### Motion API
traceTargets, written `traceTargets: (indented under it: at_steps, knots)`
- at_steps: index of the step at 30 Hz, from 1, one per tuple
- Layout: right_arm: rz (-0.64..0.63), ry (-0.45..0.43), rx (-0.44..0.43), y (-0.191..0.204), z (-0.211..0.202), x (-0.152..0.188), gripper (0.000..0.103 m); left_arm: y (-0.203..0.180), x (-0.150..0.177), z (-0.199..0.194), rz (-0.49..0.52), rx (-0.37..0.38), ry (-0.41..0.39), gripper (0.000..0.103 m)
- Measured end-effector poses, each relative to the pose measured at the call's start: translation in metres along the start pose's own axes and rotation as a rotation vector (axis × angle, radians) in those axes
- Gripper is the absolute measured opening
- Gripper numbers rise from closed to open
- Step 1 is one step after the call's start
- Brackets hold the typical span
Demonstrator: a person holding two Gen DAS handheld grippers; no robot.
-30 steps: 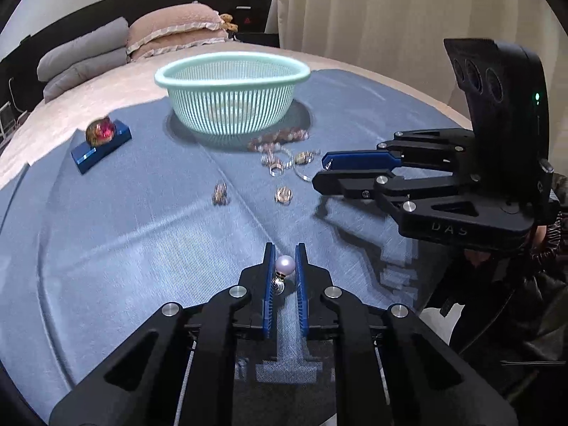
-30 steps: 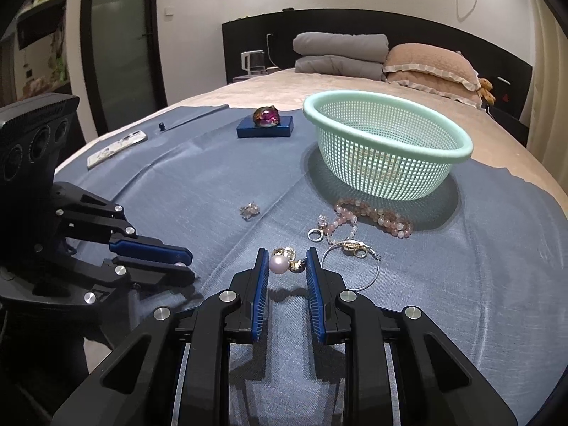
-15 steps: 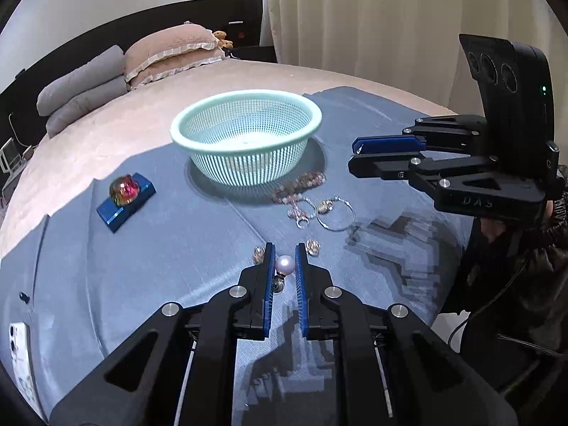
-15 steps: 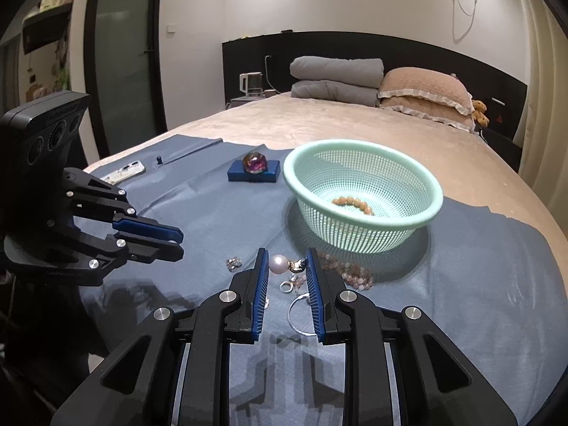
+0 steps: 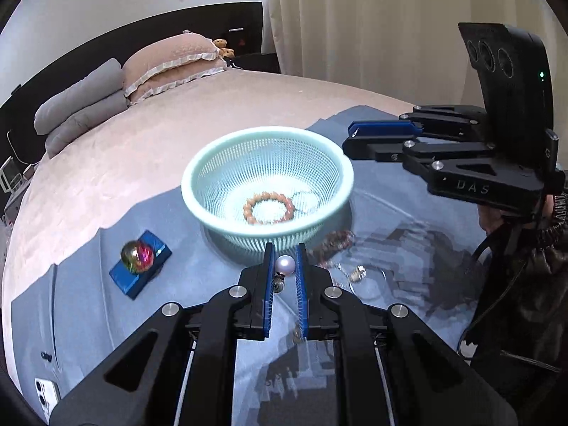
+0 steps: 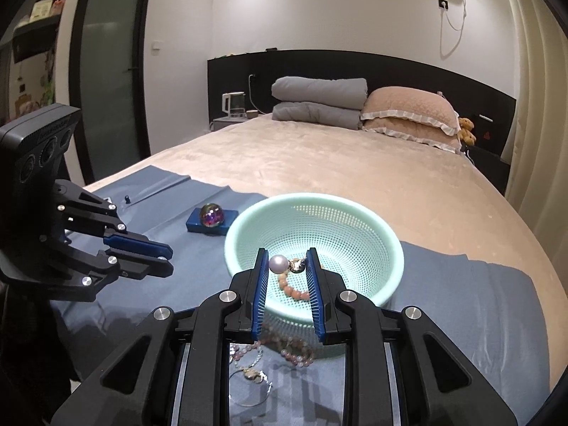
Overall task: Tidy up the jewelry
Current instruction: 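Carry the pearl earrings over the basket and open both grippers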
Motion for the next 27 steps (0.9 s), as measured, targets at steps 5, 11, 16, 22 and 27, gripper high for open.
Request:
traceTargets:
  at_steps: [5, 11, 16, 22, 27]
  knots:
    - [0.041, 0.011, -0.002, -0.020, 0.029, -0.007, 0.020, 0.013, -0.026, 0.021, 0.004, 0.004, 0.007, 0.012]
    - [0.126, 0.074, -0.011, -0.035, 0.061, 0.016, 0.020, 0.029, -0.039, 0.056, -0.029, 0.034, 0.034, 0.012]
    - [0.107, 0.109, -0.010, -0.030, 0.075, 0.022, 0.020, 0.033, -0.037, 0.080, -0.042, 0.057, 0.059, 0.012]
    - [0.084, 0.139, 0.007, -0.029, 0.085, 0.028, 0.020, 0.038, -0.032, 0.097, -0.044, 0.069, 0.080, 0.012]
    - [0.120, 0.123, 0.034, -0.042, 0.084, 0.028, 0.025, 0.046, -0.030, 0.095, -0.056, 0.010, 0.068, 0.028]
Point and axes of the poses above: each gripper's, at about its wrist camera, not at the fingertips, and z roughly the way its jaws point, y to its left, x to its underside, the point moved 5 cm from there along z, roughly the way its jaws point, and after that the axes turned 6 degrees about x, right-handed, at the moved point
